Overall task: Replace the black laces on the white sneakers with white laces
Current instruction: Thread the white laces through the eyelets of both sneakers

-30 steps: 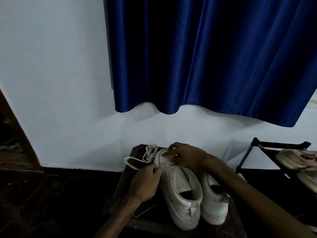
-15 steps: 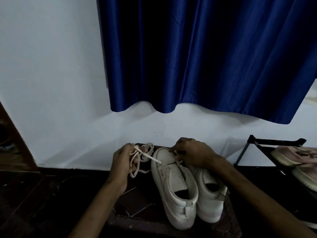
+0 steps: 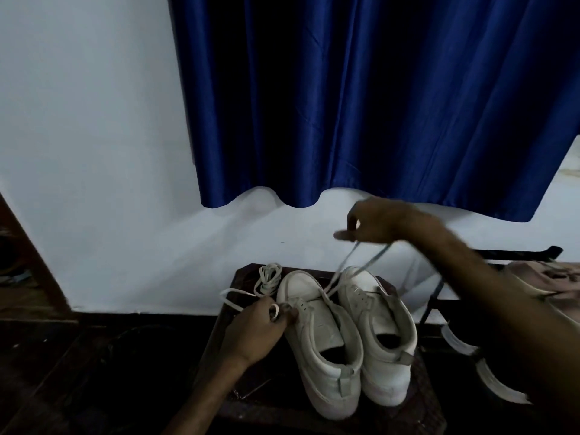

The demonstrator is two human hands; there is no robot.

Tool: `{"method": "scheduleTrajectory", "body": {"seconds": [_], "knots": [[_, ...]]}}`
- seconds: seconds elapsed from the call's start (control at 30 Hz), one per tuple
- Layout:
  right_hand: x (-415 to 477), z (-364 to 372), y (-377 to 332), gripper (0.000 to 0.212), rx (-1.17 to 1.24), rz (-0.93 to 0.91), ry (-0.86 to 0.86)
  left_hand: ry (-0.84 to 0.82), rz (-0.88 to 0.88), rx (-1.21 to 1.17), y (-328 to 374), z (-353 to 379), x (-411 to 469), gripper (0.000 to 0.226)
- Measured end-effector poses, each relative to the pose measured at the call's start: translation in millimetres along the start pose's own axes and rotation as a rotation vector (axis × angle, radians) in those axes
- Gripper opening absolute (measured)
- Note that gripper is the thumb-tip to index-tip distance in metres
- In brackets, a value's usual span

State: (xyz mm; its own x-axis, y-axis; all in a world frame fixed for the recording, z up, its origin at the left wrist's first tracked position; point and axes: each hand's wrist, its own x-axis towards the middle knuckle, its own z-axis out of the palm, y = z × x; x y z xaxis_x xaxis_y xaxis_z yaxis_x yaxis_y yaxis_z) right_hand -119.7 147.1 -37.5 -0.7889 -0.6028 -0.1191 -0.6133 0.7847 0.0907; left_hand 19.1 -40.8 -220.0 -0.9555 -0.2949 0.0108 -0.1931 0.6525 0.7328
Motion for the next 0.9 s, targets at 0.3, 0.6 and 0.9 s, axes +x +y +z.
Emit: {"method": "scheduleTrajectory", "body": {"seconds": [0.3, 0.6, 0.9], "knots": [[-15.1, -71.9, 49.1, 0.039, 1.451, -0.152, 0.219, 0.011, 0.083, 0.119, 18.1, -11.5, -1.4, 0.062], [-27.1, -77.5, 29.8, 0.036, 1.956, -0.494, 0.401, 0.101, 0.093, -0.121, 17.7, -10.7, 15.6, 0.041], [-5.8, -6.6, -18.4, 0.024, 1.035, -0.21, 0.417, 0.115, 0.042, -0.21, 17.9, -6.7, 16.5, 0.026]]}}
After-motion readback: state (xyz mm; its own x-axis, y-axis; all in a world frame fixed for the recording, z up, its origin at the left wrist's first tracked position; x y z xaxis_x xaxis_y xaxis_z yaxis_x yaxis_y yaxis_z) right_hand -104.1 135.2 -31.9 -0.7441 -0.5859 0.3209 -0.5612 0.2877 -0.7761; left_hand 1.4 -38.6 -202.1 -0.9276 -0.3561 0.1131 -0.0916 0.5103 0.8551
